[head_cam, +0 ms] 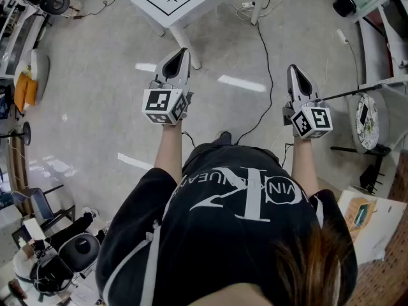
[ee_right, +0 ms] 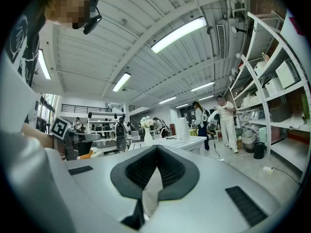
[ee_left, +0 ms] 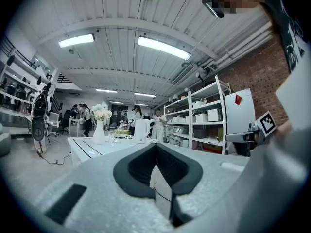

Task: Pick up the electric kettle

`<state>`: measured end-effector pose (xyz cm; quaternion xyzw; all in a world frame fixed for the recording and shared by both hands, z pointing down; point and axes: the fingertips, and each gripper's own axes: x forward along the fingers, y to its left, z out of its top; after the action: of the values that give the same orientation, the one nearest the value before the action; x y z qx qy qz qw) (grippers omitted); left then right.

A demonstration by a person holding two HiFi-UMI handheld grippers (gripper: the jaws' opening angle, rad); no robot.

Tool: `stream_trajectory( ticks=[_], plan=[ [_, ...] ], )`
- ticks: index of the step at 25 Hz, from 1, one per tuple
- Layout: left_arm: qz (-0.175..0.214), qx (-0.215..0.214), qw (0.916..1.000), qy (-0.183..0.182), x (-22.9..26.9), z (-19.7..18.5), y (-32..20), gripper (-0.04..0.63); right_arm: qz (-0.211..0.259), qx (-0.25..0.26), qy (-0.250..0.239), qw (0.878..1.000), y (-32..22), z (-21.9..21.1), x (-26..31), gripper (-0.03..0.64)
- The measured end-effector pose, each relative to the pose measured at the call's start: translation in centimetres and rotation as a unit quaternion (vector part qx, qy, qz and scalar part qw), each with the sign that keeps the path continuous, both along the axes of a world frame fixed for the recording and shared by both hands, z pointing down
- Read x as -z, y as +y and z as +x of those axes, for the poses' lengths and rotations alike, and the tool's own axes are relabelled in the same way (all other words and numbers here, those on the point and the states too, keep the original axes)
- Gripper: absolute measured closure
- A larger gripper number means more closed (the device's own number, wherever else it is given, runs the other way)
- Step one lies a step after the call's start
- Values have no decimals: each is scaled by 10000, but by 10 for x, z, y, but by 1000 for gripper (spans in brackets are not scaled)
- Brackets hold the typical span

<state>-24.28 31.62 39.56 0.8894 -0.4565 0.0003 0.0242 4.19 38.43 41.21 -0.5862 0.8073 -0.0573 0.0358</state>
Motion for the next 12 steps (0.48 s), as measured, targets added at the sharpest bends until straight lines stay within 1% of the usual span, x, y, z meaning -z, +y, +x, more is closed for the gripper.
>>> stream_trajectory(
  ticks=[5,9,12],
  plan=[
    [24,-2,10000,18,2,1,-3,586,-8,93,18,10000,-2,-6,1,620],
    [32,8,10000,54,2,-5,-5,586,19,56,31,10000,-5,-10,4,620],
    [41,27,10000,73,1,-11,-7,586,34,127,64,9999,-8,-15,1,620]
  ],
)
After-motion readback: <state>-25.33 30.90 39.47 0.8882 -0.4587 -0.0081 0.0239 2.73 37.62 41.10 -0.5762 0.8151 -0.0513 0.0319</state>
